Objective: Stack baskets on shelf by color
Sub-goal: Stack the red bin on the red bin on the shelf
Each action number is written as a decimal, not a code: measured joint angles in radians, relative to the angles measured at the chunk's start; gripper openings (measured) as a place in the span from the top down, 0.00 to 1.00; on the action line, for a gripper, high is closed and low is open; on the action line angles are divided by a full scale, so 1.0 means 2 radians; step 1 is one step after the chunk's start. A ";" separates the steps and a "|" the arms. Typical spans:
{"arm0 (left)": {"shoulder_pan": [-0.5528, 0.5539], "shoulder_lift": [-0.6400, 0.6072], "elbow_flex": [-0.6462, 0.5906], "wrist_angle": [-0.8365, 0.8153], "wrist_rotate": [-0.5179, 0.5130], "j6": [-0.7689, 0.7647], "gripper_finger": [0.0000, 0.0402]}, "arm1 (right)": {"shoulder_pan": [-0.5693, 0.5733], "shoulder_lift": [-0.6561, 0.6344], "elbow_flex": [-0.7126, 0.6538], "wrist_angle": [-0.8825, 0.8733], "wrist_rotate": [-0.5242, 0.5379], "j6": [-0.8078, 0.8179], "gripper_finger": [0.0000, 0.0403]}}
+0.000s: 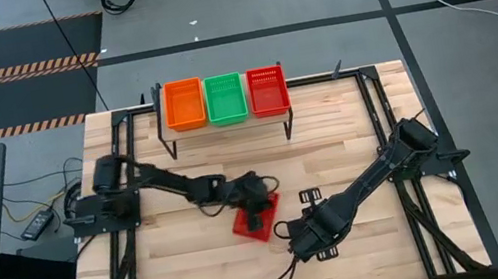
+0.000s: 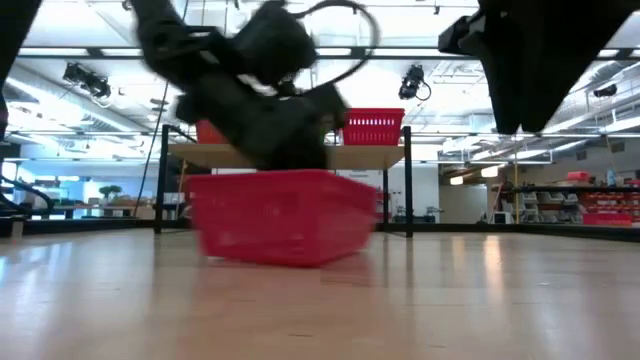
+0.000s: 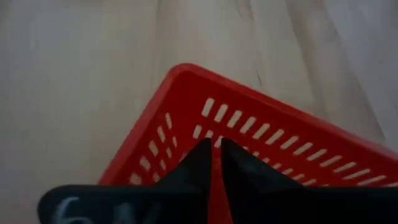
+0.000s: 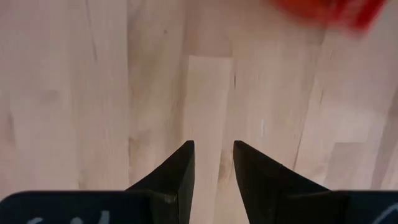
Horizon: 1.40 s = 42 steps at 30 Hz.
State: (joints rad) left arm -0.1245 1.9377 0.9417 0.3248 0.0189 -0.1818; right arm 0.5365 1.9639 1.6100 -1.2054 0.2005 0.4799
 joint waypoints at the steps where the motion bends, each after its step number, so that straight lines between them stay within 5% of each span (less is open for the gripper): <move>1: 0.003 0.011 0.021 -0.007 0.000 0.007 0.90 | 0.000 -0.002 0.000 0.002 0.000 0.001 0.71; 9: 0.009 0.055 0.222 -0.135 -0.015 0.091 0.89 | 0.000 -0.010 0.000 0.003 -0.004 0.024 0.71; 17: 0.020 0.045 0.330 -0.384 -0.065 0.128 0.90 | 0.012 -0.010 0.000 -0.003 -0.023 0.057 0.71; 21: 0.027 0.033 0.335 -0.500 -0.065 0.129 0.91 | 0.019 -0.010 0.000 -0.003 -0.003 0.057 0.71; 28: 0.027 0.023 0.334 -0.697 -0.063 0.102 0.91 | 0.012 -0.010 0.000 -0.012 0.109 0.047 0.71; 34: -0.002 0.018 0.269 -0.701 -0.006 0.096 0.93 | -0.014 -0.010 -0.004 0.050 0.110 0.047 0.71; 42: -0.035 -0.005 0.151 -0.614 -0.003 0.069 0.96 | -0.038 -0.010 -0.030 0.155 0.065 0.047 0.66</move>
State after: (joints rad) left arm -0.1944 1.9273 1.2429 -0.9034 0.0125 -0.0428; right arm 0.4611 1.9446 1.5503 -0.8950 0.3300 0.5739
